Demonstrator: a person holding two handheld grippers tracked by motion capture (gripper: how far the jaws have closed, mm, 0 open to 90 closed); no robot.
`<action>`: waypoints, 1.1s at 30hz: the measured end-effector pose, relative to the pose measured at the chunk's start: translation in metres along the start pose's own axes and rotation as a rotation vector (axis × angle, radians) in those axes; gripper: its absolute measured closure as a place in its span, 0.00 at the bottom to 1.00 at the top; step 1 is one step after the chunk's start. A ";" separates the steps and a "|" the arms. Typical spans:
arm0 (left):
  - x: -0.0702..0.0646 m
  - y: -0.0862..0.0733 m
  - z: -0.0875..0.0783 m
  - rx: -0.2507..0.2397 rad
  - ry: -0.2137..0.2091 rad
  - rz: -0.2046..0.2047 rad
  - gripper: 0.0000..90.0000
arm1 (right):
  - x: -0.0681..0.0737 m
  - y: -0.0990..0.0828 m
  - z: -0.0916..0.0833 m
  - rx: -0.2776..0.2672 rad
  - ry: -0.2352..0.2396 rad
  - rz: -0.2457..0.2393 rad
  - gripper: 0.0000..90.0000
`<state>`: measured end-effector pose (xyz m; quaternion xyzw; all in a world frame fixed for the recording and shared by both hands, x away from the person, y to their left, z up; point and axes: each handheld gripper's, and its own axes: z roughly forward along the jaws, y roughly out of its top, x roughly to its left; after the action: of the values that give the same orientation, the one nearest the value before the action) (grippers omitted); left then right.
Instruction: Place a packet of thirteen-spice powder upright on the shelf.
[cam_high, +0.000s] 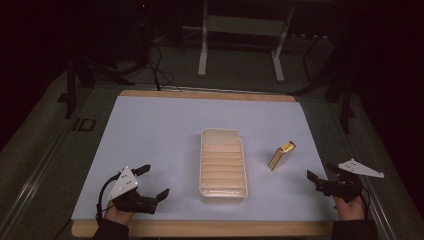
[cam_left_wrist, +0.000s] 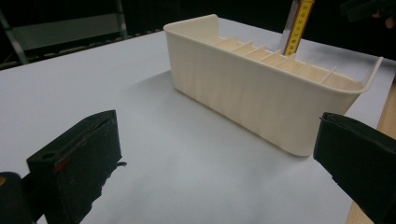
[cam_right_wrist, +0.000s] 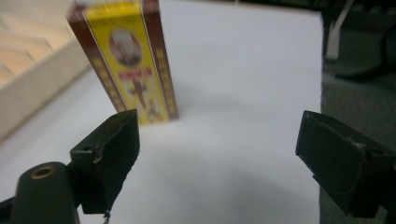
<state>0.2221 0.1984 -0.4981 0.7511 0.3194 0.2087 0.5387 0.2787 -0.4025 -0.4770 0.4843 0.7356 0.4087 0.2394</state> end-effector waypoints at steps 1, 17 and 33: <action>0.000 0.000 0.000 0.005 0.000 0.001 0.01 | 0.000 0.000 0.002 0.023 0.005 0.002 0.15; -0.001 -0.001 0.003 0.028 -0.015 0.010 0.01 | -0.001 0.005 0.012 0.348 0.043 -0.075 0.14; -0.001 -0.001 0.003 0.038 -0.016 0.008 0.01 | 0.001 0.015 0.023 0.757 0.220 -0.207 0.14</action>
<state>0.2232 0.1960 -0.5002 0.7642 0.3159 0.1986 0.5261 0.3037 -0.3901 -0.4773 0.4151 0.9001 0.1323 0.0040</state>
